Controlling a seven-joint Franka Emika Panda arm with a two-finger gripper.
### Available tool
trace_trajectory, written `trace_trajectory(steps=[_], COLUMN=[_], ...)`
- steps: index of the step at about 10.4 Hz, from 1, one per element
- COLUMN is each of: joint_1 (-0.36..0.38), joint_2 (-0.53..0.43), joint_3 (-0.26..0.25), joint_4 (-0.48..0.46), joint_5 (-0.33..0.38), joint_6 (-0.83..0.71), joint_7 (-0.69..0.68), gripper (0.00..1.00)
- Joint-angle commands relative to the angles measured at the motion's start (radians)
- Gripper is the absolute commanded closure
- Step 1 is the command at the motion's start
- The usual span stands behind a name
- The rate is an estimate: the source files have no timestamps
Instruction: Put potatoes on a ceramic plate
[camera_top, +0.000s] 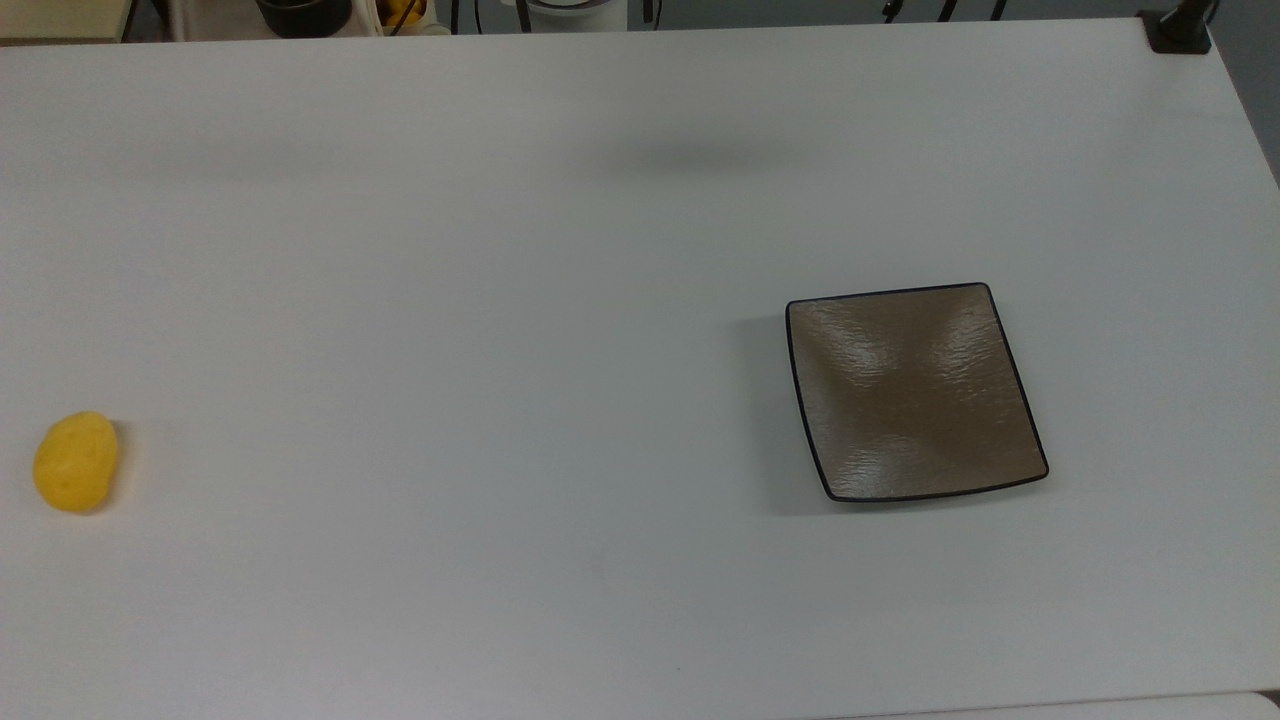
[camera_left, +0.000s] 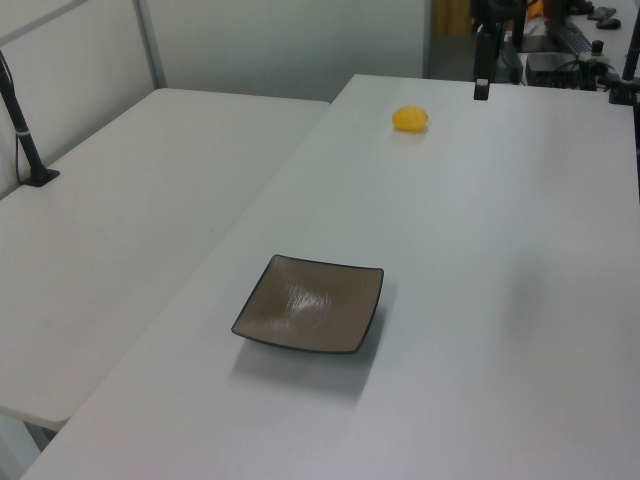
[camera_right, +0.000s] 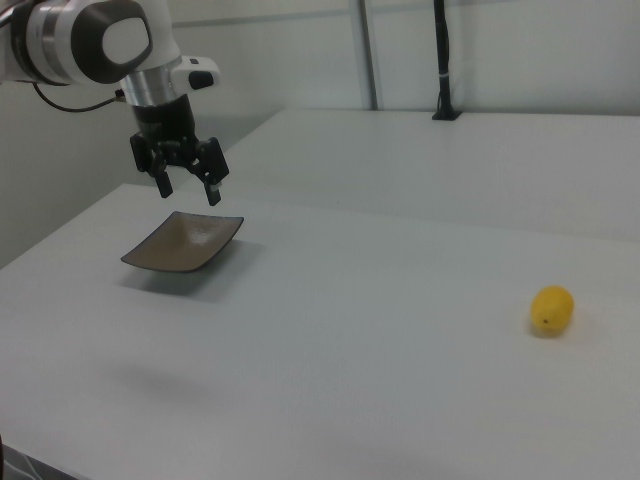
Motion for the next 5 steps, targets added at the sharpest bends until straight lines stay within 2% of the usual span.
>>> trace_trajectory(steps=[1, 5], joint_1=[0.003, -0.004], joint_2=[-0.027, -0.003], joint_3=[0.008, 0.003], joint_4=[-0.032, -0.012], joint_5=[0.016, 0.008], joint_6=[0.015, 0.011], joint_7=[-0.023, -0.027], gripper=[0.00, 0.00])
